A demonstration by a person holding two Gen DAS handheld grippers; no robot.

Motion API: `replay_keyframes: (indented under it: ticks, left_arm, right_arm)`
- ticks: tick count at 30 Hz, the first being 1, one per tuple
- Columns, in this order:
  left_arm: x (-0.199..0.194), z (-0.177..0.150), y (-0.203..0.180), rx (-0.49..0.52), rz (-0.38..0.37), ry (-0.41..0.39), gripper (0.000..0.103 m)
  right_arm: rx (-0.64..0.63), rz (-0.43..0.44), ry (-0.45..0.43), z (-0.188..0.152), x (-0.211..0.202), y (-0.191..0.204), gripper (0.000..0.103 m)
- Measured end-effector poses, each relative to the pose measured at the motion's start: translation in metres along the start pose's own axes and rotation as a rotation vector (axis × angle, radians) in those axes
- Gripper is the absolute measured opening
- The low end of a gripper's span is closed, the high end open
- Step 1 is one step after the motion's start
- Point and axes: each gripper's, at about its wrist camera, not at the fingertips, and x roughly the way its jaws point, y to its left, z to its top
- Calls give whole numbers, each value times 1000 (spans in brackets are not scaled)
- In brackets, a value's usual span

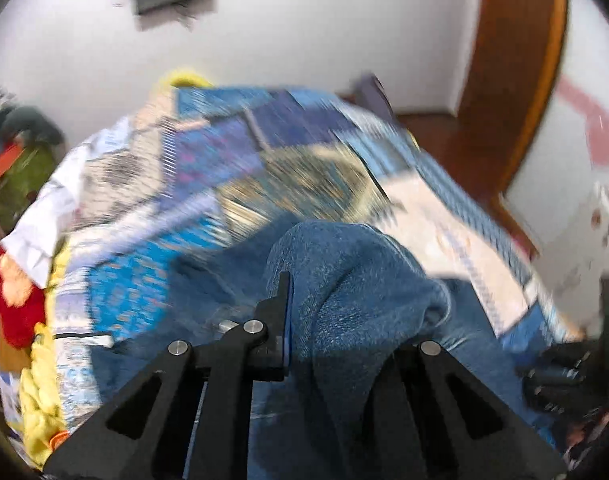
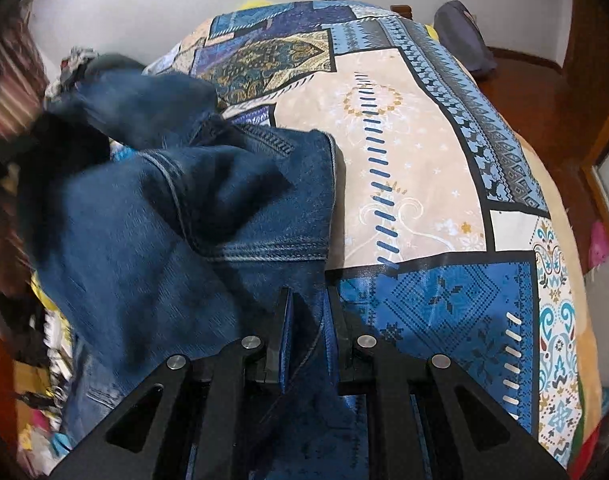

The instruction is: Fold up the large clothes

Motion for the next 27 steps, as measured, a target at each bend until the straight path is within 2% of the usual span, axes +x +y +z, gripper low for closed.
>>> replay_keyframes:
  ticks: [2,6,8,12,14,15,16,18,22,24,27]
  left_arm:
    - [-16,1,29,-53,14,-35,9]
    - [-21,-25,72,-114,51,-15,9]
    - [-14,-51,91,-156,57,29,10]
    - [20,-121,124,-245,53,188,17]
    - [36,-154,131,-283,30,267,25]
    - [44,-174,134,-313,14,312,33]
    - [46,-185,138,-343,1,316,41]
    - [41,-202,152,-436,-56,267,45]
    - [35,-213,170,-571,-150,252,49]
    - [32,-214,171,-577,-155,243,50]
    - [21,-214,169,-534,-49,243,59]
  right_arm:
    - [-37,-27,-3,-2,3,6,11]
    - [-67,-22,26,-5,11,14,11]
    - [-84,-36,22,-6,11,18,11]
    - [-95,-31,34,-5,15,21,11]
    - [-98,-32,42,-4,16,22,11]
    - [-101,-38,45,-3,17,23,11]
    - [-104,-44,48,-3,17,23,11]
    - [-113,-52,52,-3,17,24,11]
    - [-126,-74,50,-4,19,27,12]
    - [-128,-83,47,-4,19,28,12]
    - [-132,-88,43,-5,18,29,12]
